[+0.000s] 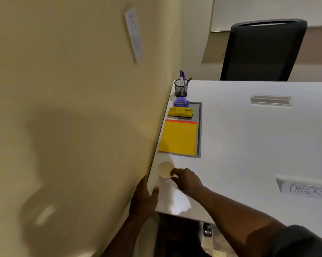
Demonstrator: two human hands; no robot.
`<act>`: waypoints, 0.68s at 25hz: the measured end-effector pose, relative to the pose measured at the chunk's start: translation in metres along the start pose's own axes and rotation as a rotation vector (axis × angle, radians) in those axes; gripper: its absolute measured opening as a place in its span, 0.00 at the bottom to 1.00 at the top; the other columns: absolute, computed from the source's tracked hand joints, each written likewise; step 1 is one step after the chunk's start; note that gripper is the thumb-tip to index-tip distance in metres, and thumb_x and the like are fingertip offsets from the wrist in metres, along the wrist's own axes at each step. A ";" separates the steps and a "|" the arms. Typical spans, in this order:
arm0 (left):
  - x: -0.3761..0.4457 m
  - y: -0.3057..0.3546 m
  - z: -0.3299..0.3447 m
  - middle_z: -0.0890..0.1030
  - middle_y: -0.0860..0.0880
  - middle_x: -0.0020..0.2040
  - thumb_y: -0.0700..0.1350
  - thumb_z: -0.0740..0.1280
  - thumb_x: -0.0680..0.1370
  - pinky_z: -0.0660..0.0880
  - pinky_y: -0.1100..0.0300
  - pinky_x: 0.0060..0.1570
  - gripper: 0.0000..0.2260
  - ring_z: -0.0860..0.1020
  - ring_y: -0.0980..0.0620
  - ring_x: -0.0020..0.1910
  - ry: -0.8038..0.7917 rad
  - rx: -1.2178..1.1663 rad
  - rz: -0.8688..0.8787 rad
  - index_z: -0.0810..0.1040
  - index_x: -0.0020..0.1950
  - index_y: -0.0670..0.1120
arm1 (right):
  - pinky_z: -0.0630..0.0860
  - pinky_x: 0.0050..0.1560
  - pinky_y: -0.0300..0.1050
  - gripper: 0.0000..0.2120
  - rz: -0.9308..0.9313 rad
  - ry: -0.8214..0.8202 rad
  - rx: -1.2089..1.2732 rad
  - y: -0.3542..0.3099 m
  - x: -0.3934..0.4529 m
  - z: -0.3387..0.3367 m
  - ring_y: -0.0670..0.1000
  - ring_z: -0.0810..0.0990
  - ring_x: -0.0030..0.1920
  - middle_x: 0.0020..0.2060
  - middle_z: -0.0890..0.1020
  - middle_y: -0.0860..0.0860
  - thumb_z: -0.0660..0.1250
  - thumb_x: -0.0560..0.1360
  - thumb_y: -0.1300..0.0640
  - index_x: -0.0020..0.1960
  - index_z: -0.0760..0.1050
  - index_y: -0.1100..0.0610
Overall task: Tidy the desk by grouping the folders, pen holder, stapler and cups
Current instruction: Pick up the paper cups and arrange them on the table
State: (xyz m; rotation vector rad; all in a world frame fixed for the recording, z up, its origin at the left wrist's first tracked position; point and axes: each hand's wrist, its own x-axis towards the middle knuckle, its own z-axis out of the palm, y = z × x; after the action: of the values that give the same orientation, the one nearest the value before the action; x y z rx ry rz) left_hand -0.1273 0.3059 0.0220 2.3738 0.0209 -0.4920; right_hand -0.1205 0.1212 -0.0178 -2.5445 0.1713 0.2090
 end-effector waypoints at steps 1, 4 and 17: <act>-0.005 0.001 0.003 0.64 0.48 0.77 0.54 0.64 0.78 0.68 0.50 0.71 0.31 0.66 0.46 0.74 -0.012 0.006 0.029 0.56 0.78 0.50 | 0.77 0.53 0.48 0.13 0.006 0.007 0.031 0.005 -0.009 -0.009 0.55 0.81 0.54 0.55 0.83 0.53 0.64 0.77 0.51 0.60 0.77 0.51; -0.021 0.020 0.012 0.59 0.50 0.79 0.55 0.70 0.74 0.63 0.52 0.74 0.39 0.61 0.48 0.76 -0.052 0.023 0.118 0.52 0.79 0.51 | 0.74 0.49 0.43 0.11 0.035 0.058 0.144 0.013 -0.041 -0.044 0.53 0.82 0.50 0.51 0.85 0.52 0.63 0.78 0.51 0.56 0.80 0.53; -0.096 0.201 0.079 0.72 0.52 0.71 0.58 0.73 0.70 0.75 0.54 0.61 0.40 0.74 0.49 0.67 -0.118 -0.035 0.734 0.56 0.77 0.55 | 0.76 0.42 0.40 0.08 0.224 0.282 0.470 0.051 -0.215 -0.227 0.47 0.80 0.37 0.40 0.85 0.49 0.67 0.76 0.51 0.49 0.83 0.51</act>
State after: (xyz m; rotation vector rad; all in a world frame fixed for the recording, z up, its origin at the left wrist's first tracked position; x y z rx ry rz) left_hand -0.2139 0.1145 0.1315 2.1142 -0.8519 -0.2616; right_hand -0.3140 -0.0312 0.1816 -2.0713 0.5477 -0.0995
